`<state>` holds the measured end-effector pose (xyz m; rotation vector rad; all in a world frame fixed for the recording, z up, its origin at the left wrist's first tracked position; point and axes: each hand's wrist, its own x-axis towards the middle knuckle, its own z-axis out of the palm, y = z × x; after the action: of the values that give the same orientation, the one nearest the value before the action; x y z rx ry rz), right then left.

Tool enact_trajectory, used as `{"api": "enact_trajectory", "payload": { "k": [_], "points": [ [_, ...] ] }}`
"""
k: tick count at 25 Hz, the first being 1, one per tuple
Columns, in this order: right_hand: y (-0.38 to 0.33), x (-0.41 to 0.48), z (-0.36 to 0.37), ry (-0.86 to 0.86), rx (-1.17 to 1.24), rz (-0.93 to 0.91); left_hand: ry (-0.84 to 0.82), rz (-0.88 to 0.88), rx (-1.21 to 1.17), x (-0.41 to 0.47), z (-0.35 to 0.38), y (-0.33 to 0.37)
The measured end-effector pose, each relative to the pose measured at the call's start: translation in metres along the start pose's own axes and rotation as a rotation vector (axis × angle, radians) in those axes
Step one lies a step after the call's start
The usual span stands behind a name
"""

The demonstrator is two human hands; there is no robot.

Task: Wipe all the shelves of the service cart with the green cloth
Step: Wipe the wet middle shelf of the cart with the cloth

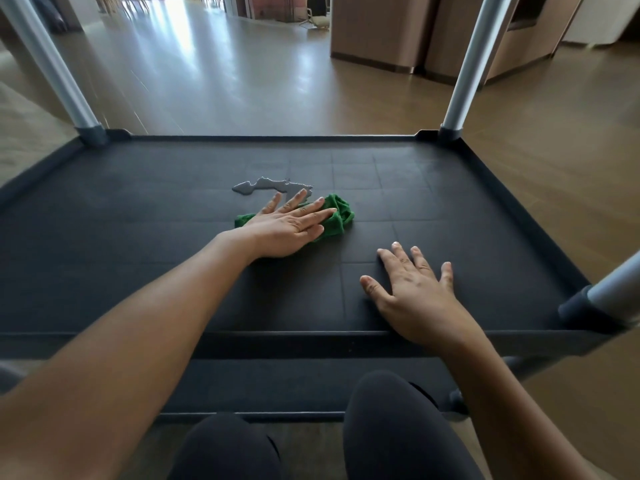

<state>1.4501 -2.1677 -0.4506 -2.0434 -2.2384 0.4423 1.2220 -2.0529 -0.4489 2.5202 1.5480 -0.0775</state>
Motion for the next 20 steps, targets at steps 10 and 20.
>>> {"api": "enact_trajectory", "payload": {
  "k": [10, 20],
  "points": [
    [-0.003, -0.003, 0.000, -0.019, -0.046, -0.002, -0.143, 0.240, -0.027, -0.105, 0.009, 0.040],
    [-0.004, -0.006, 0.003, -0.050, -0.085, -0.009, -0.044, -0.024, 0.015, -0.010, 0.000, -0.004]
  ]
}}
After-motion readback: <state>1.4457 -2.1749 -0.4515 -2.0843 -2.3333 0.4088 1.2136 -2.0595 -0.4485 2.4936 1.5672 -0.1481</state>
